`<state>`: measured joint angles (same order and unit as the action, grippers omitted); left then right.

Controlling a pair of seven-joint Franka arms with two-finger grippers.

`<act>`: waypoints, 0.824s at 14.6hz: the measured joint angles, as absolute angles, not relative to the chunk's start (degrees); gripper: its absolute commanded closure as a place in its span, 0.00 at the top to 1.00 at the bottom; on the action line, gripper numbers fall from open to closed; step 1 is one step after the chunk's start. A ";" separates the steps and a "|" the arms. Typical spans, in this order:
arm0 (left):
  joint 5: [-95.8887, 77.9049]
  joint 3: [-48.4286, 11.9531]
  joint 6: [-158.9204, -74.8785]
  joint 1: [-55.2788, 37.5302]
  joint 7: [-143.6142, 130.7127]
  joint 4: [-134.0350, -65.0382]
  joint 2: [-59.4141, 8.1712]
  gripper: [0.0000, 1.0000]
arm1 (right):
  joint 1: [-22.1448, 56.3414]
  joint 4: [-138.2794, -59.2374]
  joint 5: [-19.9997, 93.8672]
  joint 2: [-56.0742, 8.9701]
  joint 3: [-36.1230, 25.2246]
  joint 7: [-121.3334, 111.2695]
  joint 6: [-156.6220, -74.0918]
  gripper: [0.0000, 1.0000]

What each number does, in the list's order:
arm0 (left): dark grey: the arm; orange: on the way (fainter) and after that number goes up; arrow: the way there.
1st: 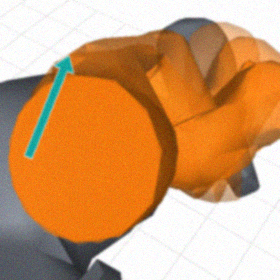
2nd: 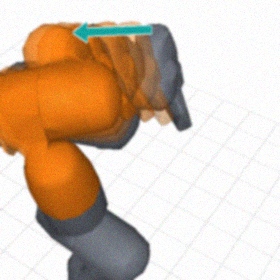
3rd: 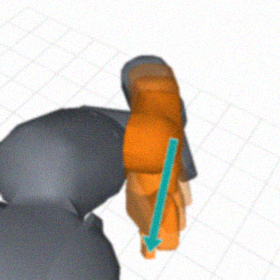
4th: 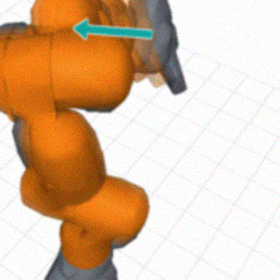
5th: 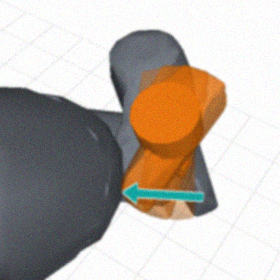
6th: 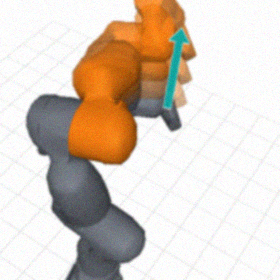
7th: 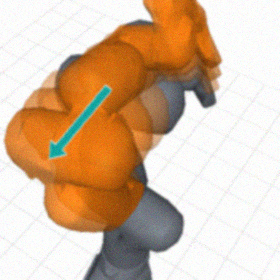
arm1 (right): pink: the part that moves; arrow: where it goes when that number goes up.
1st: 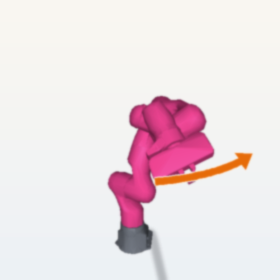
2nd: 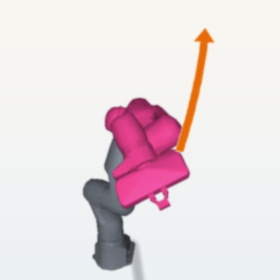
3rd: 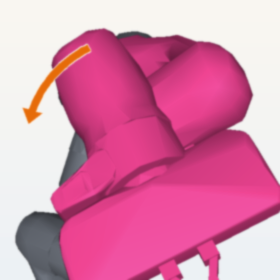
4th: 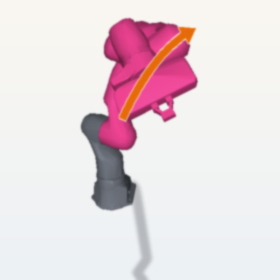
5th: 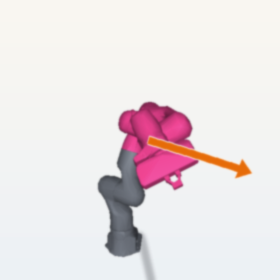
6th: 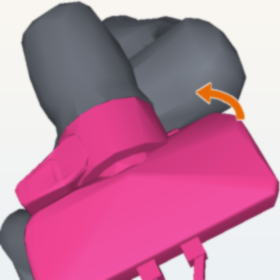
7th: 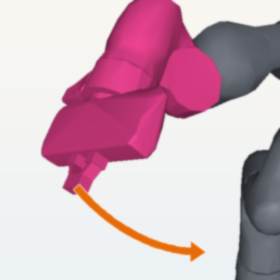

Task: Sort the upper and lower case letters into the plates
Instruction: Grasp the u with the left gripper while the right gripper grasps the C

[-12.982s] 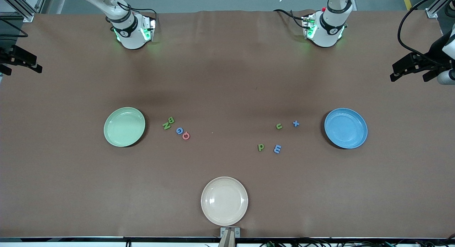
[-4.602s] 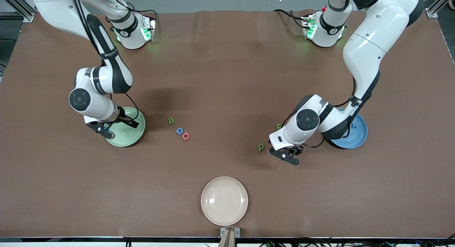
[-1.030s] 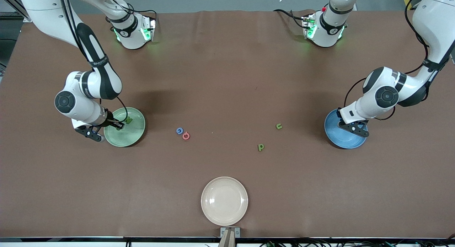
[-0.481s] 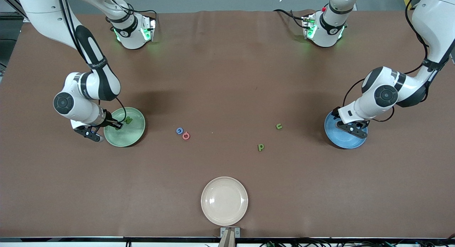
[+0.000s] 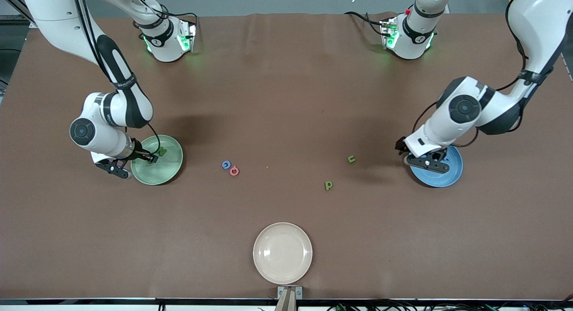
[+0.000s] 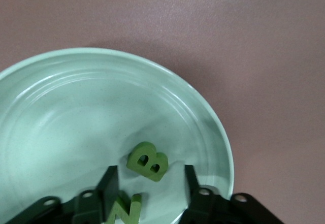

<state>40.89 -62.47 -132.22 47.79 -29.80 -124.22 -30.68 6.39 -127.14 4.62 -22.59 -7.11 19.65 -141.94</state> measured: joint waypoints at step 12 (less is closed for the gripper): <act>41.06 -44.63 -132.59 12.46 -77.07 -111.27 -39.75 0.99 | 19.75 -122.02 7.70 -18.94 -5.40 35.15 -134.99 1.00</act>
<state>41.06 -44.63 -132.59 12.46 -77.07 -111.27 -39.75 19.75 -122.02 7.70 -18.94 -5.40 35.15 -134.99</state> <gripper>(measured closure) 0.004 0.000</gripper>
